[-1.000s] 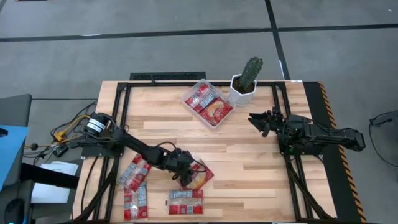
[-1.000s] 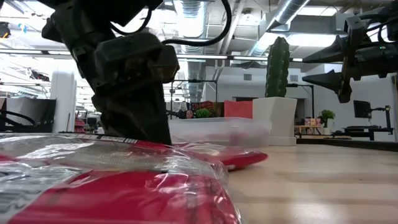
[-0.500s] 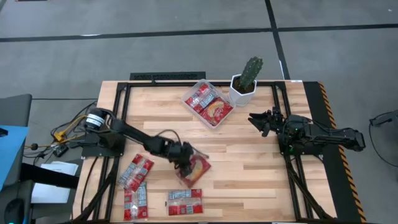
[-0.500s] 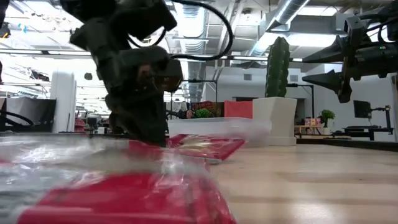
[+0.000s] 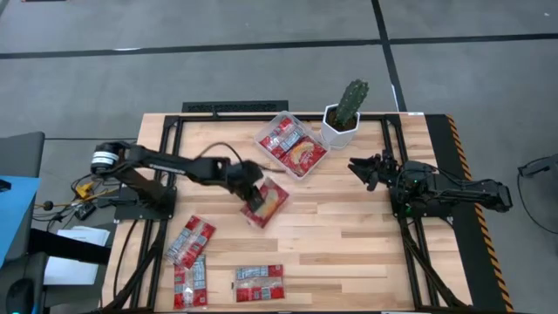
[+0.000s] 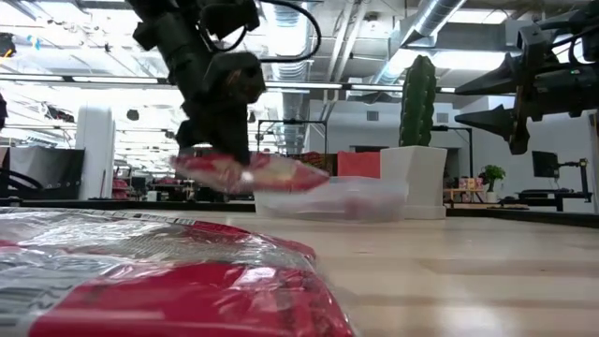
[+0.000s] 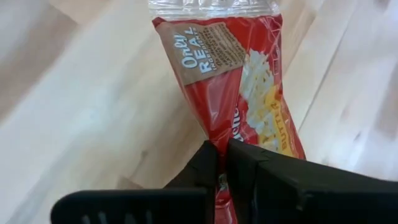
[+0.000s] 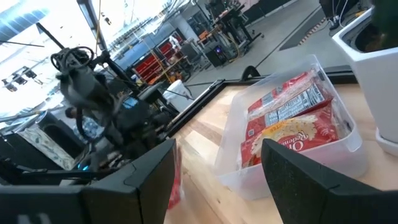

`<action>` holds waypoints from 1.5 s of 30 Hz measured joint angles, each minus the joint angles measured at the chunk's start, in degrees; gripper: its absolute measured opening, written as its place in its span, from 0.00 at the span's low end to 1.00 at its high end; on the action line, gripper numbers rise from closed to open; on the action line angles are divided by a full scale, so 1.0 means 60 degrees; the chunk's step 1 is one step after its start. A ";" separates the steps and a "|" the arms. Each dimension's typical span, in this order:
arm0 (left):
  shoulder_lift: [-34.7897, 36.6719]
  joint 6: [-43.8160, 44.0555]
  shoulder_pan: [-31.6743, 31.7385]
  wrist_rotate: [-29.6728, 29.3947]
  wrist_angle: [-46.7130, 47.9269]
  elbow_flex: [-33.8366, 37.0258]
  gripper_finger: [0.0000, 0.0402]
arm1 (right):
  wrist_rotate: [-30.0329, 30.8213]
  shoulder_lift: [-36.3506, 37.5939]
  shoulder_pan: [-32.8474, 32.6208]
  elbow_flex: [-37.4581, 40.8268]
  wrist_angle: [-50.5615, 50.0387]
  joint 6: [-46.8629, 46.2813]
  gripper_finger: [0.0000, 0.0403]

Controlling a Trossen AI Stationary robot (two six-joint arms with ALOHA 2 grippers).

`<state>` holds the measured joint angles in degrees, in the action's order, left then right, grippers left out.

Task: Sort popcorn bags into baskets
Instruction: Put the red popcorn bag into the transparent bin

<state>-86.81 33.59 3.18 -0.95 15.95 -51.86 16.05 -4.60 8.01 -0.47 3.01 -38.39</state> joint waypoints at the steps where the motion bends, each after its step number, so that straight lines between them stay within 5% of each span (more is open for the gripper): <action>1: 0.0162 -0.0014 0.0190 0.0133 0.0031 0.0000 0.00 | 0.0088 0.0000 0.0000 0.0000 0.0008 0.0000 0.65; 7: 0.0843 -0.0760 0.1314 0.0611 0.0512 -0.0349 0.00 | 0.0380 0.0000 0.0004 0.0000 0.0021 0.0004 0.65; 19: 0.0336 -0.3720 0.4279 0.0961 0.1385 -0.2980 0.00 | 0.0753 0.0007 0.0002 0.0000 0.0053 -0.0025 0.65; 35: -0.4242 -0.6475 0.5869 0.2614 0.3506 -0.7686 0.00 | 0.1094 0.0011 0.0360 0.0000 0.0080 0.0058 0.65; 45: -0.5491 -0.6165 0.6116 0.3329 0.3708 -0.8145 0.00 | 0.1094 0.0011 0.0382 0.0000 0.0080 0.0084 0.65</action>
<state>-119.76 -3.40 39.88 19.02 38.19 -100.73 22.62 -4.54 10.31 -0.47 3.49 -37.89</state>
